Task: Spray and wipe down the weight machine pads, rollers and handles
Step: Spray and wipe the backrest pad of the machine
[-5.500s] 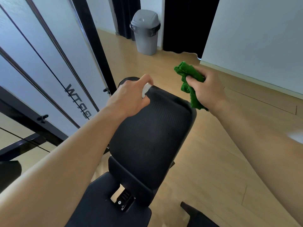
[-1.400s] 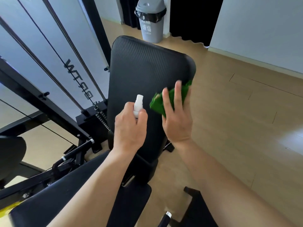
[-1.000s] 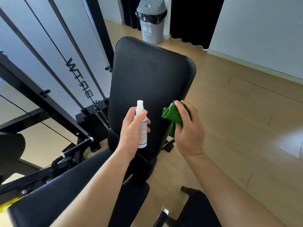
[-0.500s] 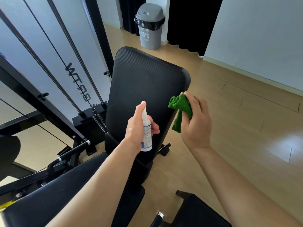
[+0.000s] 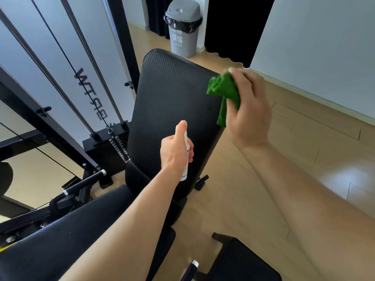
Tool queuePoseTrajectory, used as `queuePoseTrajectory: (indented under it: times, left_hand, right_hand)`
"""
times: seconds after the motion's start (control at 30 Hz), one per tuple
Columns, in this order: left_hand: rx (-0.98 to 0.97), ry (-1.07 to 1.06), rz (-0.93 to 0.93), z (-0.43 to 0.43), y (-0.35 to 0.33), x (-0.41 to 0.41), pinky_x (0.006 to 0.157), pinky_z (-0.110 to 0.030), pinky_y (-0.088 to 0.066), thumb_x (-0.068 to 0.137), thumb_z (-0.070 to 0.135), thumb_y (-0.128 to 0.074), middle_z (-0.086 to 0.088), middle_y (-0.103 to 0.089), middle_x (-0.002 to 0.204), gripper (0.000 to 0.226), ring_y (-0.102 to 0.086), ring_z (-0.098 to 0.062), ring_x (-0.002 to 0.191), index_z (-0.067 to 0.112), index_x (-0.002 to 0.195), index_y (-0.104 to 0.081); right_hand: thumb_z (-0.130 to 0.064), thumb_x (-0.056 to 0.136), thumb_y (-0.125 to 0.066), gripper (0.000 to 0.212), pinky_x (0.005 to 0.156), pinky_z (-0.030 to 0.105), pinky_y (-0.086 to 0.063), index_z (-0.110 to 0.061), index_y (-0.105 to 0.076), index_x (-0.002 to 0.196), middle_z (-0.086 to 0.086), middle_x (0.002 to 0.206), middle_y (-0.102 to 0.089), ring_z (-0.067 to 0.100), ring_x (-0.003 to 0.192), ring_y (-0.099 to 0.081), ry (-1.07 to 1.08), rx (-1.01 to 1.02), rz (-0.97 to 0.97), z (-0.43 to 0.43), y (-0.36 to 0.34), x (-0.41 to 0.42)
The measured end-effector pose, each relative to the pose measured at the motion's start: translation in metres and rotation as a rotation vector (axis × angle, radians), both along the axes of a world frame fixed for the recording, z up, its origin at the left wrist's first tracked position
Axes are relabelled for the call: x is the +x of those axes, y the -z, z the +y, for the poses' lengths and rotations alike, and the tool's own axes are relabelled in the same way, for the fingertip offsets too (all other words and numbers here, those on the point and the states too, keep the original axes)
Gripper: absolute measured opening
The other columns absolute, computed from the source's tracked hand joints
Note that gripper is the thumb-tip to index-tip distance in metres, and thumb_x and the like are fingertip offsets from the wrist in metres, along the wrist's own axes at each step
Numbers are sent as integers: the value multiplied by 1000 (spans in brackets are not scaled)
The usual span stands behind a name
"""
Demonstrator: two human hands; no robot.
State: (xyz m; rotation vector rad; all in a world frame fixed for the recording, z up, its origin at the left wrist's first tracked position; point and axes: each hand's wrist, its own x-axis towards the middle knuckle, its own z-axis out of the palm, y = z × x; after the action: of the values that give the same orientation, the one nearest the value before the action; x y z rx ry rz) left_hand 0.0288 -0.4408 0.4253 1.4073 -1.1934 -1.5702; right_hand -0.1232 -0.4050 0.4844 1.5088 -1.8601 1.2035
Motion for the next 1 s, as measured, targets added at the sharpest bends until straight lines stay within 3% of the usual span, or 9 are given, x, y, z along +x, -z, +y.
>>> queuePoseTrajectory:
  times: [0.1,0.2,0.27,0.4,0.5,0.67,0.83,0.97,1.0]
  left_hand:
    - [30,-47,7,-2,9,16,66,-36,-51,99,60,-49,-6,-56,55,66,-53,-19,51,7,60,-56]
    - [58,-84,23,-7,18,30,64,-34,-50,98,61,-49,-7,-57,56,66,-54,-19,51,9,58,-57]
    - [64,-87,29,-10,23,37,62,-33,-49,98,61,-50,-7,-57,56,66,-53,-19,49,9,58,-58]
    - [95,-115,61,-9,25,45,64,-34,-49,98,62,-49,-6,-57,56,67,-53,-18,48,10,57,-58]
    - [94,-107,78,-8,23,48,63,-33,-49,99,61,-49,-7,-57,56,66,-53,-18,48,9,58,-57]
    - [76,-124,77,-14,30,54,61,-32,-51,99,61,-48,-6,-58,56,66,-54,-16,48,9,60,-59]
    - [102,-186,76,-13,60,69,63,-34,-50,98,63,-50,-6,-58,55,67,-55,-17,49,10,60,-60]
    - [151,-224,72,-7,80,87,64,-35,-52,98,63,-52,-4,-60,54,67,-56,-19,51,10,58,-61]
    - [161,-233,74,-6,82,89,64,-35,-52,98,63,-52,-3,-60,53,66,-57,-19,51,10,58,-61]
  right_hand:
    - [-21,94,-57,47,107,46,-42,-17,-56,141,13,146,-53,34,128,-53,50,222,401,-35,0,2]
    - [-18,103,-35,46,119,50,-25,-12,-47,147,18,157,-39,39,144,-36,65,461,716,-45,36,17]
    - [-17,105,-23,50,119,48,-27,-9,-46,148,21,157,-38,39,145,-37,9,542,878,-33,68,26]
    - [-18,101,-22,54,115,48,-34,-11,-58,140,17,151,-48,37,138,-48,-242,813,1125,6,105,32]
    - [-17,97,-29,51,114,52,-32,-16,-64,134,13,152,-48,36,136,-49,-228,766,1099,-5,74,16]
    - [-23,103,-37,47,121,54,-20,-10,-49,147,20,163,-25,39,149,-26,50,617,839,-56,25,19]
    - [-16,103,-7,60,121,46,-27,-3,-37,153,23,161,-25,37,149,-30,-68,690,972,-55,111,65]
    - [-23,107,-10,56,126,46,-13,-4,-17,159,21,166,-3,34,155,-8,-289,1013,1206,-27,150,91]
    - [-23,107,-12,55,125,47,-14,-4,-20,158,20,167,-4,35,154,-9,-346,1045,1221,-17,152,90]
